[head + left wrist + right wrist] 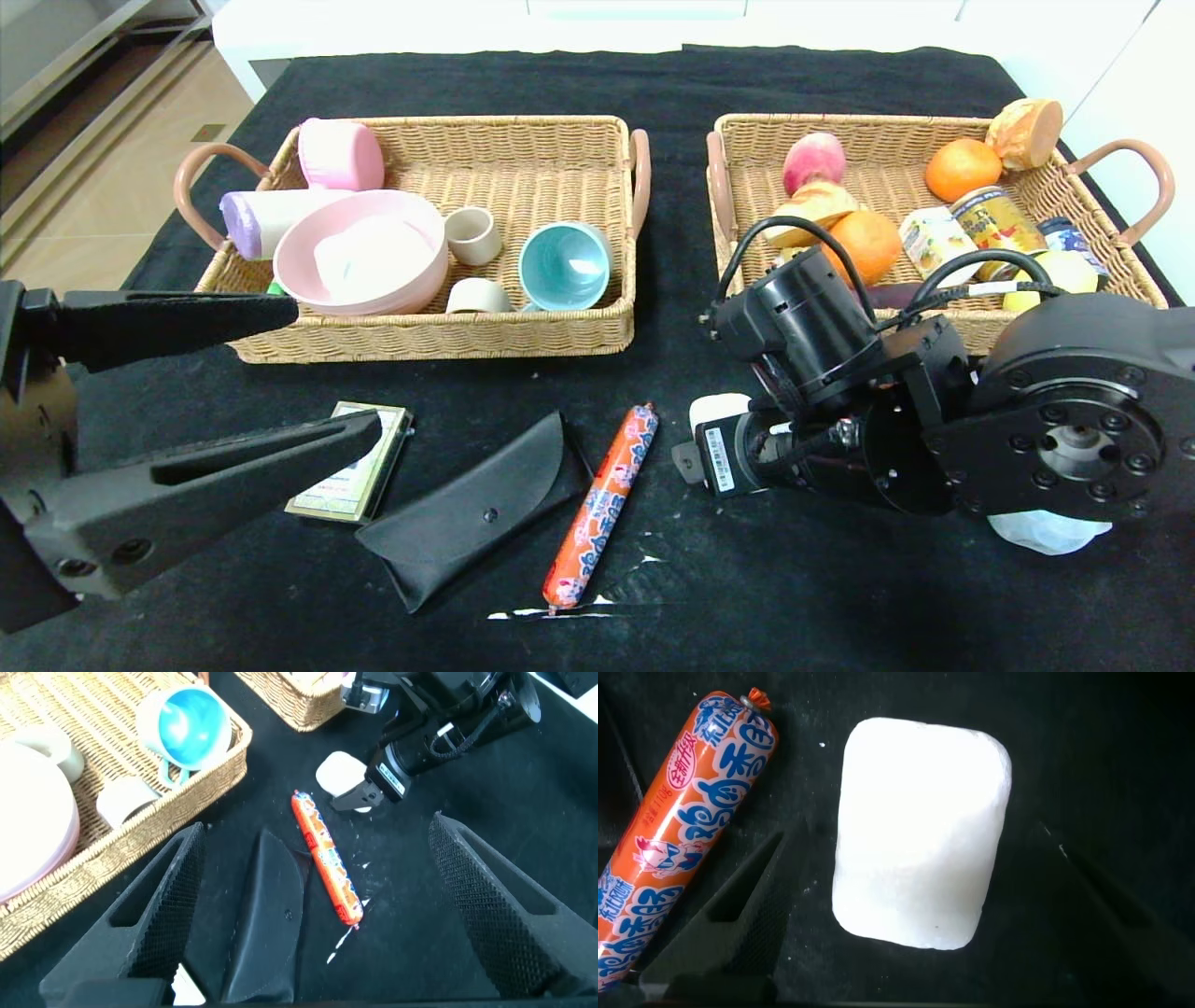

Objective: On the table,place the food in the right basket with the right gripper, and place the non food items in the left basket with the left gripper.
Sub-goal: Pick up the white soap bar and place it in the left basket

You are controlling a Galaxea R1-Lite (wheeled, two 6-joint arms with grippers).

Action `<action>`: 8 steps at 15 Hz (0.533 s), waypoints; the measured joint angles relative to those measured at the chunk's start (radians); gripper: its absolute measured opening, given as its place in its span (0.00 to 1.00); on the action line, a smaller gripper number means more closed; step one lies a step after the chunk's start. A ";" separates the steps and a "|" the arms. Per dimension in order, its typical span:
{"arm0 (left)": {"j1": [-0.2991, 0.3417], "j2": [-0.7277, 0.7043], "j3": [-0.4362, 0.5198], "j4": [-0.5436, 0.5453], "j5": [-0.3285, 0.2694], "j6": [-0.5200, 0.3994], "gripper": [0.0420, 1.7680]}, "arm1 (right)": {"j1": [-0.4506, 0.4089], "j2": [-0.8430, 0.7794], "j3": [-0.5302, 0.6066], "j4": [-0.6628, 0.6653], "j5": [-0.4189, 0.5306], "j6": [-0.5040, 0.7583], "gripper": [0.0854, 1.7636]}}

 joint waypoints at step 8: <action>0.000 0.001 0.000 0.001 0.000 0.000 0.97 | 0.003 0.001 0.005 0.001 0.003 0.000 0.59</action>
